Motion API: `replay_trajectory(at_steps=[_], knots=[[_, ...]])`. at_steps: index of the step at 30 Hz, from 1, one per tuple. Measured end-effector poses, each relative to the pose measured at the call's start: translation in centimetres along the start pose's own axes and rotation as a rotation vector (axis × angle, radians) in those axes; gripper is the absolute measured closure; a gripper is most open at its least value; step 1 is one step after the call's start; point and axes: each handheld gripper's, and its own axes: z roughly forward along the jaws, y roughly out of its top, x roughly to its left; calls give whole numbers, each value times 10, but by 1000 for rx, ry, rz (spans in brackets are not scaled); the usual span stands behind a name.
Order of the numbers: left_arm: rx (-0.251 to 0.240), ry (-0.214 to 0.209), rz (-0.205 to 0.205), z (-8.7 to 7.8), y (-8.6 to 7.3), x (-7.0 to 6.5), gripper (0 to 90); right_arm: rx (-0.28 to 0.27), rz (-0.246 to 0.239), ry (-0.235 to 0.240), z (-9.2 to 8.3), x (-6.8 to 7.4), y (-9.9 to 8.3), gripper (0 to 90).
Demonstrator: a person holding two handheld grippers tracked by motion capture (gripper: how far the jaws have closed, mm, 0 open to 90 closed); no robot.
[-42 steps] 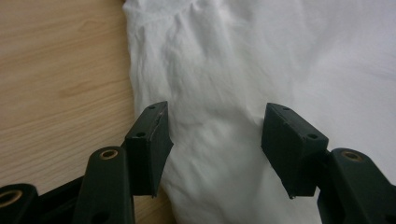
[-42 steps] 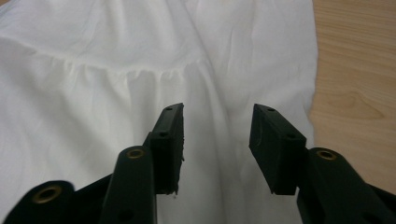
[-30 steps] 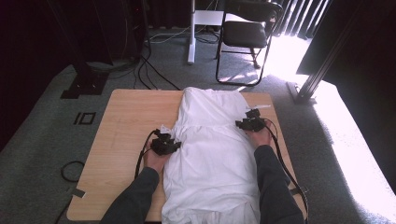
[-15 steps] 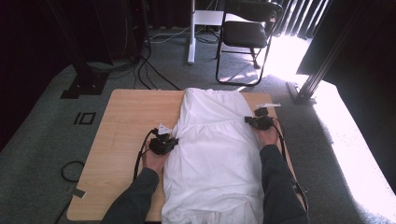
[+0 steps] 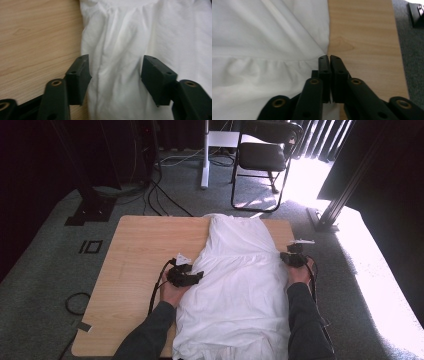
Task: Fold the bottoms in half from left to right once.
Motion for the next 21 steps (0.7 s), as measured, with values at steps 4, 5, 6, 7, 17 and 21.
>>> replay_trajectory(at_steps=[4, 5, 6, 7, 17, 21], knots=[[28, 16, -24, 9, 0, 6, 383, 9, 32, 31, 9, 1, -4, 681], [37, 22, -23, 11, 0, 6, 386, -4, 27, 36, 8, 2, -3, 634], [46, 26, -20, 12, 0, 6, 403, -2, 28, 36, 8, 4, -2, 607], [55, 25, -14, 14, -1, 6, 417, 4, 20, 32, 9, 6, -2, 593], [104, 78, 95, -3, -10, 6, 865, 50, 32, 23, 9, 15, -14, 866], [96, 79, 51, -26, -24, 21, 879, 24, 61, 90, -3, 18, -33, 867]])
